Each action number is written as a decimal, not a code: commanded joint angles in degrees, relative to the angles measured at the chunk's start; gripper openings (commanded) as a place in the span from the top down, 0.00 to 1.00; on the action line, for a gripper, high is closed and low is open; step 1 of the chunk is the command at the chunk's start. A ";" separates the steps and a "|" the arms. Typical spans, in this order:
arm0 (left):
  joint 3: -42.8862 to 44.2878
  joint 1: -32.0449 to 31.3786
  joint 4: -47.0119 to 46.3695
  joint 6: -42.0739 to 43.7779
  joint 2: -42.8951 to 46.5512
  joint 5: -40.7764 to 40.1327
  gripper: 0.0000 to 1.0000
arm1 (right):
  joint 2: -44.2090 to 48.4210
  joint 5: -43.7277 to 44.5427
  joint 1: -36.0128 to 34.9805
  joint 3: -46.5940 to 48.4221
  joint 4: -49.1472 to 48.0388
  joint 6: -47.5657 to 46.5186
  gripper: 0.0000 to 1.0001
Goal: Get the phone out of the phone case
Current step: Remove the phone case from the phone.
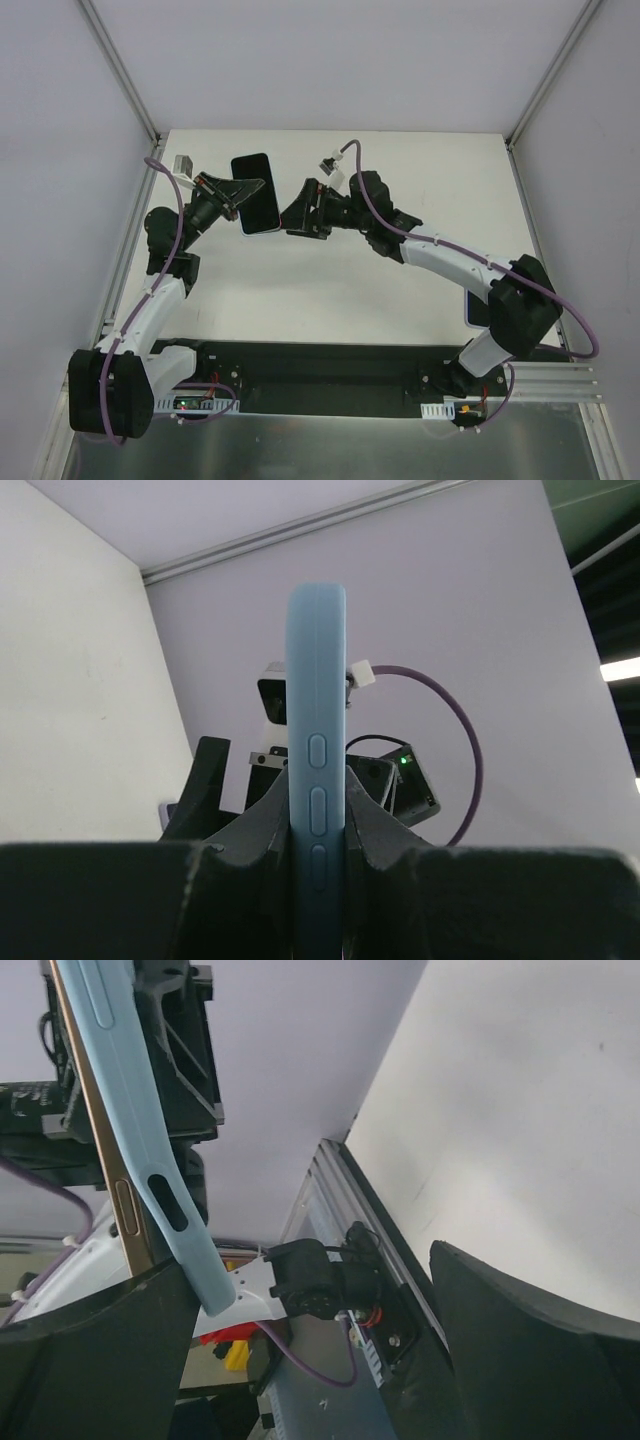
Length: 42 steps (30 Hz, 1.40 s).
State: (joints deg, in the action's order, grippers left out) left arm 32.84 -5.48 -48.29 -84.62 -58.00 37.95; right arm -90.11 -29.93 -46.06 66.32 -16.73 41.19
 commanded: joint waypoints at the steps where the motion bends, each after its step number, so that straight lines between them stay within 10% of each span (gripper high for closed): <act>1: 0.56 -2.79 -7.78 -4.68 -0.27 9.86 1.00 | -1.91 -1.88 -2.10 1.27 -24.90 6.62 0.02; 17: 0.21 -5.51 -7.61 -2.83 -2.73 9.51 1.00 | -4.99 -3.82 -1.92 5.13 -29.15 9.61 0.13; 23: -0.06 -5.69 -5.67 -0.99 -3.00 9.94 1.00 | -5.52 -3.64 -1.84 5.66 -29.15 10.22 0.39; 30: 1.26 -5.69 -3.30 1.21 -3.79 10.82 1.00 | -3.33 -3.20 -1.75 3.90 -28.45 9.61 0.95; 36: 2.40 -5.77 -3.30 1.39 -5.63 11.96 1.00 | -1.92 -2.15 -1.75 1.53 -27.48 9.44 0.98; 42: 3.72 -5.69 -0.58 4.19 -5.46 12.41 0.66 | 2.90 3.37 -1.66 -1.28 -16.27 3.30 0.99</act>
State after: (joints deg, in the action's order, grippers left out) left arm 34.24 -6.79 -50.11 -84.31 -63.86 40.56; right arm -93.47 -35.46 -45.67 64.25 -34.26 50.52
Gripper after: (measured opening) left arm 0.258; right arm 0.129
